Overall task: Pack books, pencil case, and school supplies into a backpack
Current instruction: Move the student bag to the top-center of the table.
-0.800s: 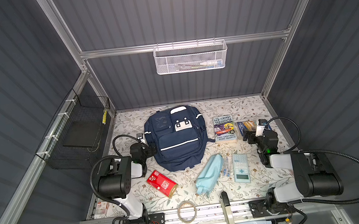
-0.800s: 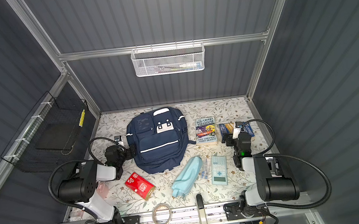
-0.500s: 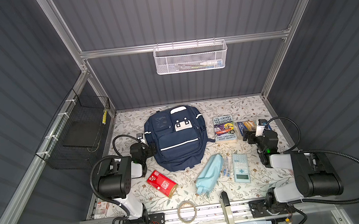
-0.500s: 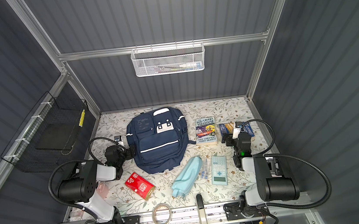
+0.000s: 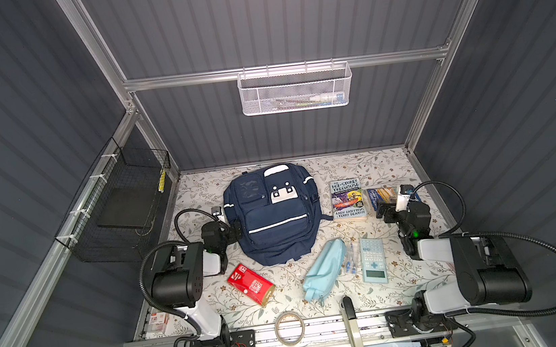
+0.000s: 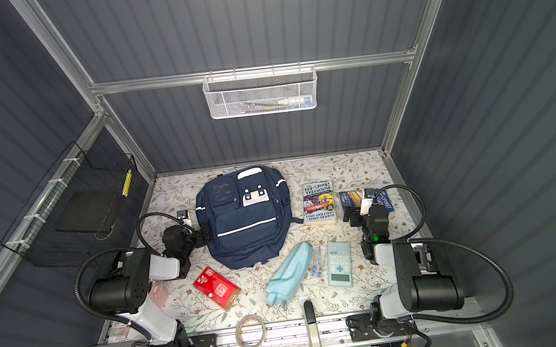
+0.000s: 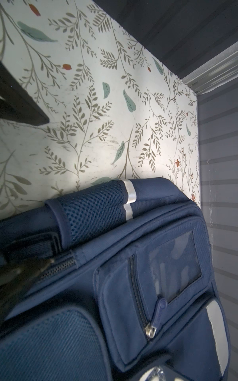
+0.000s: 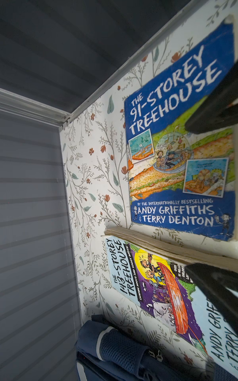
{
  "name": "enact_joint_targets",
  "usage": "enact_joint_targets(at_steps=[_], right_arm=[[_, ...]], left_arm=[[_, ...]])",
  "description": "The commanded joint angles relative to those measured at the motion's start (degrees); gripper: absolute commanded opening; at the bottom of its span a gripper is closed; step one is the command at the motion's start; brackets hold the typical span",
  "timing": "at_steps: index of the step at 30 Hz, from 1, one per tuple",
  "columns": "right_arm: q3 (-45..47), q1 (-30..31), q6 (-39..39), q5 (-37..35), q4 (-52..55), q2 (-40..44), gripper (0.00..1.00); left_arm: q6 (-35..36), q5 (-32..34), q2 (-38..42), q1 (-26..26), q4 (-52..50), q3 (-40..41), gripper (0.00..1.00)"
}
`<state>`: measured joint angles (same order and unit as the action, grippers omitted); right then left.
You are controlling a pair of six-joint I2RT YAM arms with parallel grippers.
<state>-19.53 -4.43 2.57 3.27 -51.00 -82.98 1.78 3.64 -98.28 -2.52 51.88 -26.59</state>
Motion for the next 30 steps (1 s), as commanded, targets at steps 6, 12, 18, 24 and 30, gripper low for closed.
enact_joint_targets(at_steps=[6, 12, 18, 24, 30], right_arm=[[-0.08, -0.22, -0.08, 1.89, -0.34, 2.68, 0.99], [-2.95, -0.12, 5.23, 3.52, 20.38, 22.88, 0.99], [-14.15, 0.06, 18.66, 17.36, 40.45, 27.3, 0.99], [-24.16, 11.85, 23.07, 13.99, 46.57, 15.23, 0.99], [-37.76, 20.62, 22.71, 14.52, 49.1, -3.54, 0.99]], left_arm=[[0.2, -0.09, 2.88, 0.24, -0.63, -0.31, 1.0], [-6.38, 0.82, 18.03, -0.11, -20.78, -4.18, 1.0], [-28.31, -3.14, 22.82, -3.27, -46.79, -15.16, 1.0], [-38.33, 2.22, 19.66, -9.95, -52.14, -15.19, 1.0], [-39.18, 2.67, 10.94, -11.36, -52.12, -16.64, 0.93]])
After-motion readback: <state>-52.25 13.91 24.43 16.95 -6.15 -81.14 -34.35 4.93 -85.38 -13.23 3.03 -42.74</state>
